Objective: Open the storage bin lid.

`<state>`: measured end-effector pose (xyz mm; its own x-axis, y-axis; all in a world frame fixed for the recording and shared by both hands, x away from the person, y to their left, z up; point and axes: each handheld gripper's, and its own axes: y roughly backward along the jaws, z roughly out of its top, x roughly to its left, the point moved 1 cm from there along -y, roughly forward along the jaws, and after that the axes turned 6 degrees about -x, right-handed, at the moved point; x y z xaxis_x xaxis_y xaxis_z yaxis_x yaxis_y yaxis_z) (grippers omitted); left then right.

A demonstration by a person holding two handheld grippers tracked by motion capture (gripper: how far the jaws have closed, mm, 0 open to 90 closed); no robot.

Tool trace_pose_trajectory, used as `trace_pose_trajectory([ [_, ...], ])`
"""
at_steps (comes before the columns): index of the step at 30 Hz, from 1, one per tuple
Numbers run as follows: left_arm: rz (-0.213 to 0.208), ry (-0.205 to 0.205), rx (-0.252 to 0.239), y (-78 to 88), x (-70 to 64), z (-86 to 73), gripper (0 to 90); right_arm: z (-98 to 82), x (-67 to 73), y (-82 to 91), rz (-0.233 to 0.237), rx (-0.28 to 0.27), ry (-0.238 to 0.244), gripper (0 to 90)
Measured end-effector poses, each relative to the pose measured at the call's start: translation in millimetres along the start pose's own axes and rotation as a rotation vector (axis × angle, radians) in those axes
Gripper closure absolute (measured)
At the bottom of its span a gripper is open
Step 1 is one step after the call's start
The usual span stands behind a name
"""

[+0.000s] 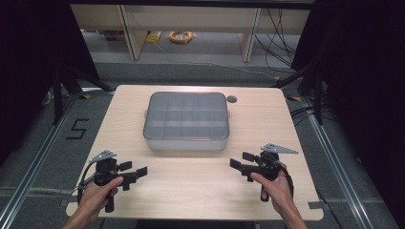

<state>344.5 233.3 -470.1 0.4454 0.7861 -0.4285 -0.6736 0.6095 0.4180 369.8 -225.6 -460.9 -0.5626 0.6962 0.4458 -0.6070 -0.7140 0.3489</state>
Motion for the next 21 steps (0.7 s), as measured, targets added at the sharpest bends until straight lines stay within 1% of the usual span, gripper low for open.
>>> trace_pose_trajectory([
  [1,-0.005,0.002,-0.001,-1.3,1.6,2.5,17.2,4.2,-2.6,-3.8,0.004,-0.008,-0.005,26.8],
  [2,0.006,0.004,-0.001,-4.2,5.1,6.9,17.2,6.4,-3.8,-5.4,0.008,-0.011,0.0,27.1],
  [3,0.013,0.01,0.006,-5.6,6.6,9.1,17.2,8.6,-4.8,-7.4,-0.001,-0.012,0.006,27.1],
  [4,0.013,0.01,0.006,-5.6,6.6,9.1,17.2,8.6,-4.8,-7.4,-0.001,-0.012,0.006,27.1],
  [5,0.023,0.021,0.001,-7.9,7.5,11.3,17.2,10.2,-3.5,-9.6,-0.007,-0.008,-0.017,27.1],
  [6,0.022,0.016,0.002,-9.1,8.9,12.8,17.2,13.3,-5.6,-11.6,-0.001,-0.011,-0.001,27.1],
  [7,0.021,0.019,0.0,-10.9,10.1,14.9,17.2,17.2,-8.5,-15.1,-0.007,-0.015,0.011,27.1],
  [8,0.027,0.022,0.006,-12.1,10.9,17.4,17.2,19.4,-8.1,-16.5,-0.008,-0.012,-0.011,27.1],
  [9,0.027,0.02,0.001,-13.9,12.1,19.5,17.2,21.9,-10.7,-18.6,-0.014,-0.014,0.007,27.1],
  [10,0.029,0.012,0.0,-15.7,13.5,21.9,17.2,24.3,-11.7,-20.1,-0.01,-0.015,0.011,27.1],
  [11,0.039,0.022,0.004,-18.7,16.1,26.7,17.2,26.3,-13.2,-22.1,-0.02,-0.02,0.011,27.1],
  [13,0.036,0.019,-0.005,-21.0,17.8,28.7,17.2,28.5,-14.1,-23.1,-0.021,-0.018,0.003,27.1],
  [15,0.056,0.019,-0.002,-23.9,20.7,34.0,16.5,35.4,-21.3,-28.6,-0.035,-0.031,0.01,27.3],
  [16,0.064,0.018,-0.003,-25.6,22.2,36.8,16.5,35.4,-21.3,-28.6,-0.035,-0.031,0.01,27.3],
  [17,0.073,0.021,-0.004,-27.1,23.9,39.7,16.5,41.4,-24.1,-32.7,-0.044,-0.045,-0.003,28.0],
  [18,0.071,0.028,-0.009,-29.1,25.9,42.9,16.5,44.4,-26.3,-34.5,-0.043,-0.047,0.001,28.6],
  [19,0.082,0.034,-0.013,-32.0,28.3,49.5,16.6,46.9,-26.4,-37.4,-0.06,-0.045,-0.028,29.4],
  [20,0.082,0.034,-0.013,-32.0,28.3,49.5,16.6,46.9,-26.4,-37.4,-0.06,-0.045,-0.028,29.4],
  [21,0.084,0.042,-0.021,-33.6,29.3,52.5,16.8,53.5,-34.8,-43.1,-0.059,-0.063,-0.007,30.3],
])
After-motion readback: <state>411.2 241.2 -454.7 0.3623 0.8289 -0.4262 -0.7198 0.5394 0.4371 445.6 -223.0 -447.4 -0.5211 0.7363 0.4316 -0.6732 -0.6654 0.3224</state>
